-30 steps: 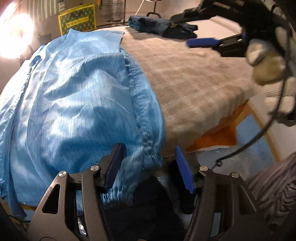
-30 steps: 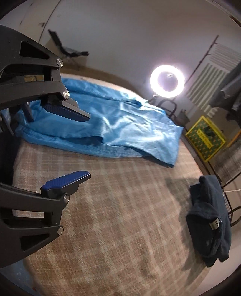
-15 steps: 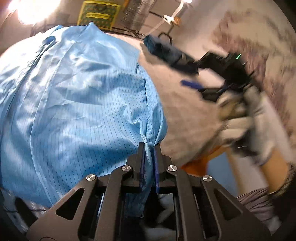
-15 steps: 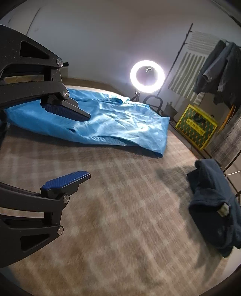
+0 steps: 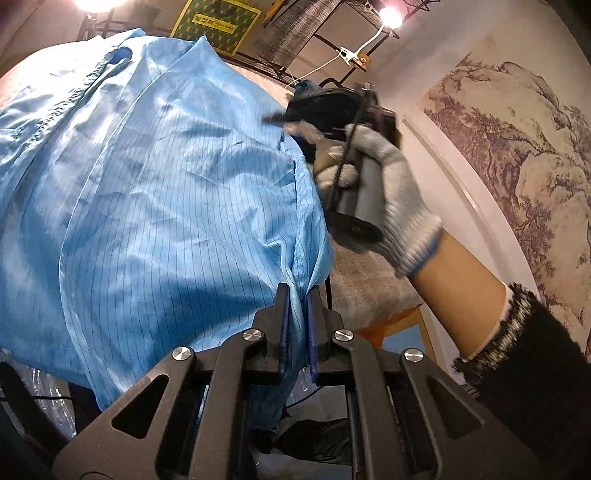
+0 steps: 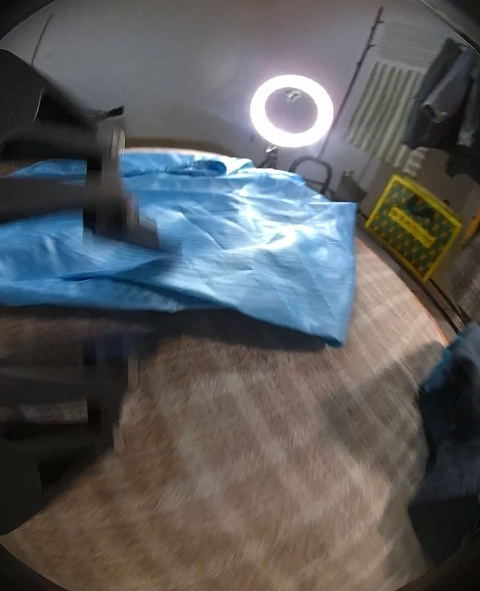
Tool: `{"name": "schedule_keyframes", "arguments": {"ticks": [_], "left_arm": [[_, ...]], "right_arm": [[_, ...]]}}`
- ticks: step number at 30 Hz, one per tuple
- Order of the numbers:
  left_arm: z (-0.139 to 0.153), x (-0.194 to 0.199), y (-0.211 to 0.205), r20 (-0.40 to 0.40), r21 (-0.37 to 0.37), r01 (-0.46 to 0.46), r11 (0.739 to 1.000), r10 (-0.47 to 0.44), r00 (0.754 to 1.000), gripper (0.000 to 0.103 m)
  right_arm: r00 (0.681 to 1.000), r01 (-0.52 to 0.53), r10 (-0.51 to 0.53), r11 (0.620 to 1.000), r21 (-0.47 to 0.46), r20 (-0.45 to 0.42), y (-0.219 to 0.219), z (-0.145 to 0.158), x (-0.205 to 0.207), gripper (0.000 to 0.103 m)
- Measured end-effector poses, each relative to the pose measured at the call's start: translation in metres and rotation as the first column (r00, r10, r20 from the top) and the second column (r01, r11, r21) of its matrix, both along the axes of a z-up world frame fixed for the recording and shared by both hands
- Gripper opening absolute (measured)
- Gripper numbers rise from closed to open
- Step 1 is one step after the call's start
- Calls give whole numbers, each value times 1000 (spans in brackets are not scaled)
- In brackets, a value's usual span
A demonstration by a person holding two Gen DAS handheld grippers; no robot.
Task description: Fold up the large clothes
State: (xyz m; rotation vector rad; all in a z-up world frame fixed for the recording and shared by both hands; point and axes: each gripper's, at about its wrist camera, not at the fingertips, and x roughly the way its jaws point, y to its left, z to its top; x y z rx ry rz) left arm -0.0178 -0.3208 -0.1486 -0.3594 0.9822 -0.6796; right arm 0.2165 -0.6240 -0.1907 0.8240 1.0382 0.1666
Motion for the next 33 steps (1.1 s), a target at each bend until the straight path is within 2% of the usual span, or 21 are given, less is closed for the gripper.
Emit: {"name": "schedule_keyframes", "arguments": {"ticks": [8, 14, 19, 22, 28, 31, 33], "left_arm": [[1, 12, 34, -60, -138, -70, 988, 63, 996, 6], [1, 13, 80, -99, -203, -164, 965, 146, 984, 6], [-1, 11, 115, -109, -197, -232, 953, 214, 971, 6], [-7, 7, 135, -132, -191, -278, 941, 256, 958, 6], [-32, 3, 166, -172, -125, -342, 931, 320, 932, 6], [-44, 5, 175, -198, -105, -361, 927, 336, 921, 6], [-49, 6, 177, -203, -99, -366, 925, 342, 918, 6]], "right_arm": [[994, -45, 65, 976, -211, 89, 42, 52, 16, 1], [973, -118, 184, 914, -387, 137, 106, 82, 25, 1], [931, -198, 331, 814, -546, 156, 176, 95, 31, 1], [892, -260, 428, 745, -614, 143, 229, 92, 37, 1], [810, -381, 582, 610, -695, 67, 316, 56, 40, 1], [791, -414, 611, 563, -715, 24, 339, 37, 43, 1], [785, -429, 619, 550, -717, 5, 342, 27, 46, 1]]}}
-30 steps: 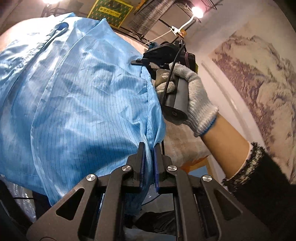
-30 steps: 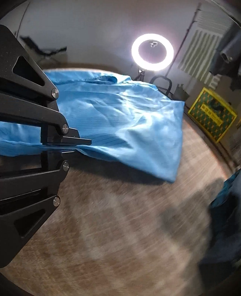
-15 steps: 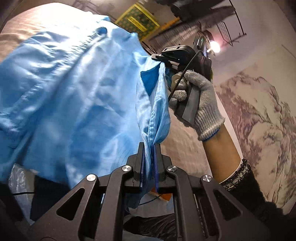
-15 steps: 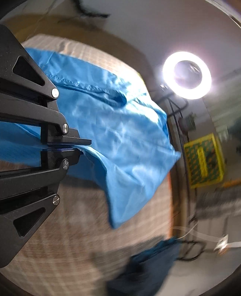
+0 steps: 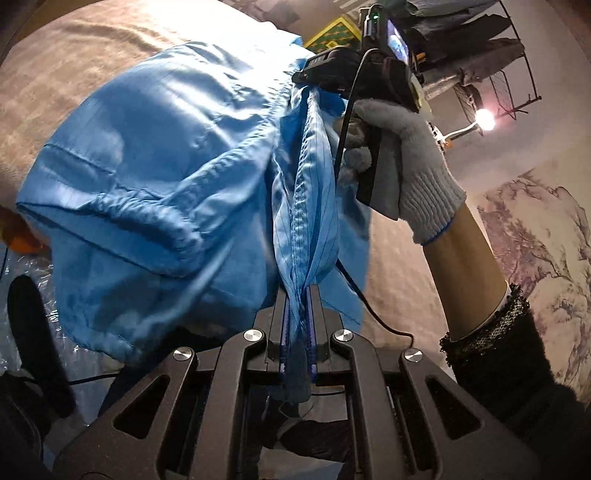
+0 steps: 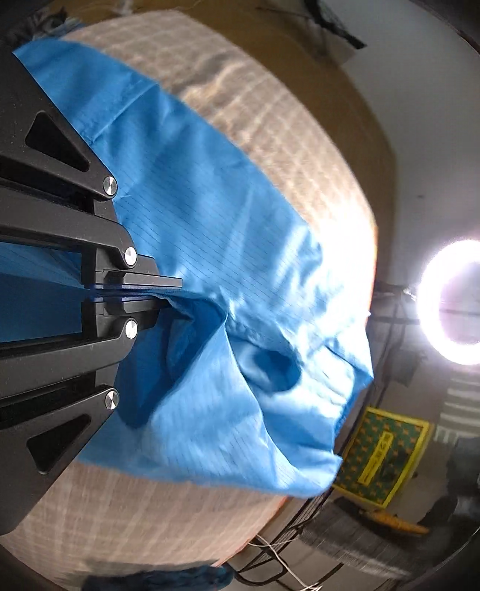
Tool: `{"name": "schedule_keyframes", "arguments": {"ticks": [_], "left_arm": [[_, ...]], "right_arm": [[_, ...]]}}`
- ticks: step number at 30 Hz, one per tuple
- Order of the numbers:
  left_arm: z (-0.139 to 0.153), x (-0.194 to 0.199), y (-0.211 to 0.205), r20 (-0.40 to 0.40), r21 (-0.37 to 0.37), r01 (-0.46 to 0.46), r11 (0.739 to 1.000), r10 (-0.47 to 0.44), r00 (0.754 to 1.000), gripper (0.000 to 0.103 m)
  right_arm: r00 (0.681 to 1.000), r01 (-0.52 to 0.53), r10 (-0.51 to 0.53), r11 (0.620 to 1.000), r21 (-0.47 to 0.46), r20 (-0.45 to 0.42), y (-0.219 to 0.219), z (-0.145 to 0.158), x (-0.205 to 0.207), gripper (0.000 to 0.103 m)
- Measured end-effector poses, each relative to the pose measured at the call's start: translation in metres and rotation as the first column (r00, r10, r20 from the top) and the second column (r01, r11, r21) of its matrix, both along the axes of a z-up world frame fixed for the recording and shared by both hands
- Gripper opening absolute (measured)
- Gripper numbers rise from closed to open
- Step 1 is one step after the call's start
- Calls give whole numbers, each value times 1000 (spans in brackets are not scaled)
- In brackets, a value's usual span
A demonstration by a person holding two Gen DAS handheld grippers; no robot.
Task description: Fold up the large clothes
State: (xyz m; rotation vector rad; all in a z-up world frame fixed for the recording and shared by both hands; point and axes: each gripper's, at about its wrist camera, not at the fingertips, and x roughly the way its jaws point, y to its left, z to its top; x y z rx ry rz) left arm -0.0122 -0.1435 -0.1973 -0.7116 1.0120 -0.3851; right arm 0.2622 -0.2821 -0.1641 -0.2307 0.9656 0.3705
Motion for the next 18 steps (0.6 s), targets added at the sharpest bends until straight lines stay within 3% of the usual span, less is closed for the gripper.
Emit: {"name": "schedule_keyframes", "arguments": {"ticks": [3, 5, 7, 10, 12, 15, 18], "left_arm": [[-3, 2, 2, -1, 1, -1, 1000, 1, 1000, 6], [-4, 0, 7, -1, -1, -7, 1000, 7, 1000, 6], [-4, 0, 10, -8, -18, -18, 1000, 17, 1000, 6], [-5, 1, 15, -9, -28, -27, 999, 27, 1000, 6], [-7, 2, 15, -8, -30, -25, 999, 25, 1000, 6], [-8, 2, 13, -2, -21, -17, 1000, 17, 1000, 6], [-10, 2, 13, -7, -28, -15, 999, 15, 1000, 6]], "right_arm": [[998, -52, 53, 998, 36, -16, -4, -3, -1, 6], [996, -71, 78, 986, 153, -40, -18, 5, -3, 12], [991, -83, 111, 944, 320, -69, -39, 22, -4, 21], [992, -95, 120, 893, 440, -29, -70, 47, -10, 21], [998, -53, 67, 853, 520, -8, -107, 63, -9, 21], [995, 104, -93, 836, 538, -48, -154, 62, 4, 21], [968, 251, -230, 880, 403, -102, -180, 42, 26, 9]]}}
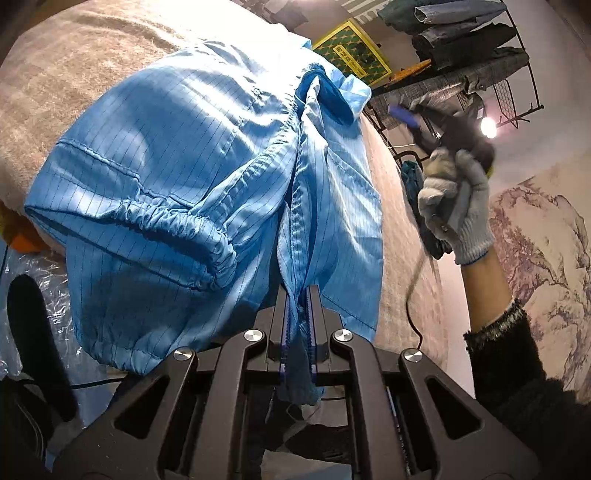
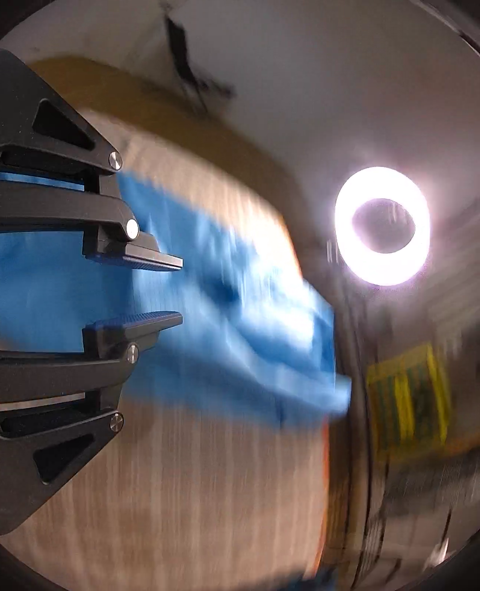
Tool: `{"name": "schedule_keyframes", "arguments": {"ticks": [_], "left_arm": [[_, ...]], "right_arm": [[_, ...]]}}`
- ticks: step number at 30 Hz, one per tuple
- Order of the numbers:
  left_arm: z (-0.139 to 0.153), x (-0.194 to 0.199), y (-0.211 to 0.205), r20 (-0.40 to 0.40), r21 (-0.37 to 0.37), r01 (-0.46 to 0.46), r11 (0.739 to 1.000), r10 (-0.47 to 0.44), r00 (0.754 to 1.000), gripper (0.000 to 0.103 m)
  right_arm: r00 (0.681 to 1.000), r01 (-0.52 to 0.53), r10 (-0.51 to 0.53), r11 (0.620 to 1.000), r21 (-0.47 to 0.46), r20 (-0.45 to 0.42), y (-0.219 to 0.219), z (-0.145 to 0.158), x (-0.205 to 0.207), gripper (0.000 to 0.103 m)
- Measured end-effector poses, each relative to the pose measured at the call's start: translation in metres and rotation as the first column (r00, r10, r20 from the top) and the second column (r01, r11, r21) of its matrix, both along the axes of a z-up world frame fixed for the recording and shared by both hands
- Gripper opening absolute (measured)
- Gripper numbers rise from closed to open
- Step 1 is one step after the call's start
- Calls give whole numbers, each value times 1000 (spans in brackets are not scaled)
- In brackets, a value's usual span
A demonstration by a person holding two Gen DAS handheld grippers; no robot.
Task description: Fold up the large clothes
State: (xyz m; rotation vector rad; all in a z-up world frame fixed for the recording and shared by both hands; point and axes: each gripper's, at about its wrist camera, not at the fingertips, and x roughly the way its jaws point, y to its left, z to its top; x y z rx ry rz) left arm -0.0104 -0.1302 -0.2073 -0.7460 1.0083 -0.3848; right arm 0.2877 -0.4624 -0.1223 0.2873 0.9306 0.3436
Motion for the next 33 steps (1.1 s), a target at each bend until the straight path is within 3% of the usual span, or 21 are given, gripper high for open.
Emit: {"name": "schedule_keyframes", "arguments": {"ticks": [2, 5, 12, 16, 18, 24, 26, 28, 33], "left_arm": [[0, 0, 1, -2, -4, 2, 1000, -2, 1000, 6], [-2, 3, 1, -9, -7, 8, 1000, -8, 1000, 6], [-7, 11, -1, -30, -28, 16, 999, -17, 999, 6], [-6, 17, -2, -30, -20, 19, 1000, -19, 999, 6], [-6, 18, -1, -33, -25, 19, 1000, -20, 999, 6], [-5, 13, 6, -26, -23, 25, 999, -26, 999, 6], [-2, 13, 5, -18, -9, 26, 1000, -26, 1000, 6], [0, 12, 6, -10, 3, 24, 1000, -24, 1000, 6], [16, 3, 16, 36, 45, 14, 999, -16, 999, 6]], "right_arm": [[999, 14, -18, 997, -70, -51, -4, -17, 13, 9], [992, -57, 42, 990, -131, -115, 14, -43, 33, 9], [985, -173, 173, 978, -114, -8, 85, -27, 99, 9], [989, -139, 131, 981, -133, -70, 113, -43, 141, 9], [991, -130, 121, 979, -157, -65, 116, -42, 140, 9], [995, -104, 103, 989, -108, -15, 75, 3, 94, 10], [997, -81, 82, 995, -50, 5, 47, 22, 67, 17], [998, -61, 61, 998, 0, 24, 22, 41, 30, 37], [998, -56, 55, 998, 30, 21, -21, 65, -74, 40]]}}
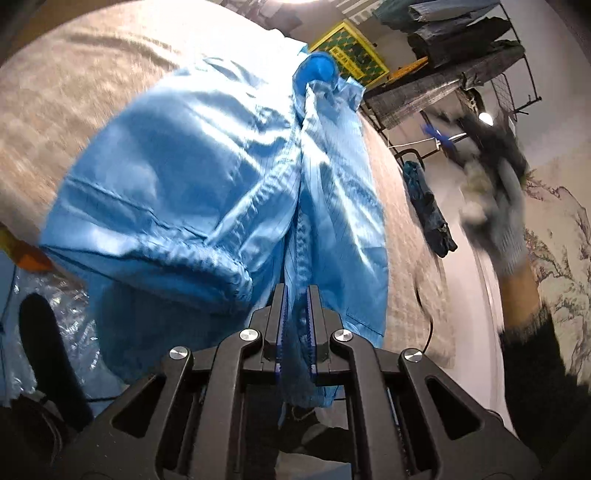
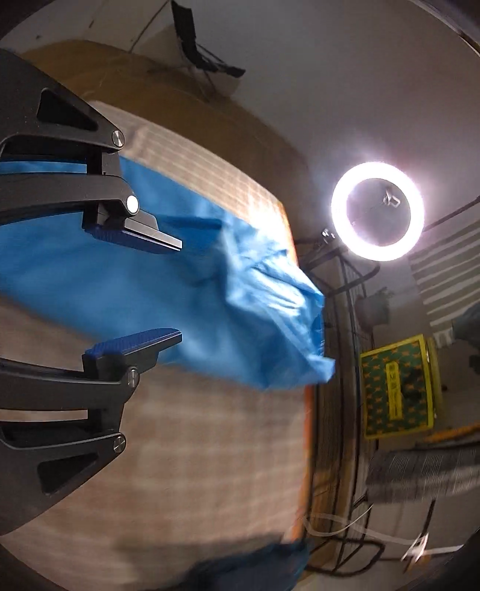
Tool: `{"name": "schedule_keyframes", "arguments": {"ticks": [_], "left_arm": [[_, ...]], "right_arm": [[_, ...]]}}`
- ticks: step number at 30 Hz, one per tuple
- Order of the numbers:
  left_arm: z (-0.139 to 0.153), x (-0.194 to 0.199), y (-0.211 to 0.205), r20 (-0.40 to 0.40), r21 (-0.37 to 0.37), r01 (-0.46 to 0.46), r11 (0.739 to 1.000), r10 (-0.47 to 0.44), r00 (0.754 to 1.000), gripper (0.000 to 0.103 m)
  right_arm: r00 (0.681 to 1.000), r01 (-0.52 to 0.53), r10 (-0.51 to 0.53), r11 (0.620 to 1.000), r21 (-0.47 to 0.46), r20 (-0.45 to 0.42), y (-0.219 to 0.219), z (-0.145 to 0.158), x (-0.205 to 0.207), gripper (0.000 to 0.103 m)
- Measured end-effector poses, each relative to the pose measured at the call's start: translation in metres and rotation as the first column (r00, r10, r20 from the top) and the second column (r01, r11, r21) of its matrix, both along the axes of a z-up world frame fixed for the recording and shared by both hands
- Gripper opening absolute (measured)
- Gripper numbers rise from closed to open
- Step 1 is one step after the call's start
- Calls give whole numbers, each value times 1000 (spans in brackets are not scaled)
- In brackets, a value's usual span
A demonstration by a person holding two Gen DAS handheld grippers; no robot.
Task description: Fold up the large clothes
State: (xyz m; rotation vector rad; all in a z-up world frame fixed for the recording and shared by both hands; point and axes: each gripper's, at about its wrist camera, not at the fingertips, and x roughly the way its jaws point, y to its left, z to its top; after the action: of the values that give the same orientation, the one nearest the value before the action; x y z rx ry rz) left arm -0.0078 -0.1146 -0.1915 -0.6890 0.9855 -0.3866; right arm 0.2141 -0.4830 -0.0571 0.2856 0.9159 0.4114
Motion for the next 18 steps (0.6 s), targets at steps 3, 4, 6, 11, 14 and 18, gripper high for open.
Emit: {"name": "schedule_keyframes", "arguments": {"ticks": [3, 4, 6, 11, 14, 18], "left_arm": [[14, -11, 9, 27, 5, 15, 1000, -15, 1000, 11], [21, -17, 14, 39, -10, 21, 1000, -21, 999, 15], [32, -26, 26, 65, -25, 35, 999, -34, 997, 44], [48, -22, 68, 66, 90, 40, 995, -46, 997, 62], [33, 0, 105, -11, 106, -3, 994, 4, 1000, 62], [4, 23, 125, -99, 111, -14, 994, 25, 995, 62]], "right_arm": [[1000, -14, 15, 999, 39, -23, -12, 2, -62, 40], [999, -17, 18, 999, 46, -28, -14, 1, -85, 42], [999, -27, 29, 998, 55, -40, -15, -4, -118, 49], [992, -60, 70, 994, 93, -104, -3, -47, -171, 55], [984, -63, 81, 991, 115, -157, 8, -82, -188, 55], [972, -57, 89, 987, 148, -217, 24, -119, -192, 55]]}}
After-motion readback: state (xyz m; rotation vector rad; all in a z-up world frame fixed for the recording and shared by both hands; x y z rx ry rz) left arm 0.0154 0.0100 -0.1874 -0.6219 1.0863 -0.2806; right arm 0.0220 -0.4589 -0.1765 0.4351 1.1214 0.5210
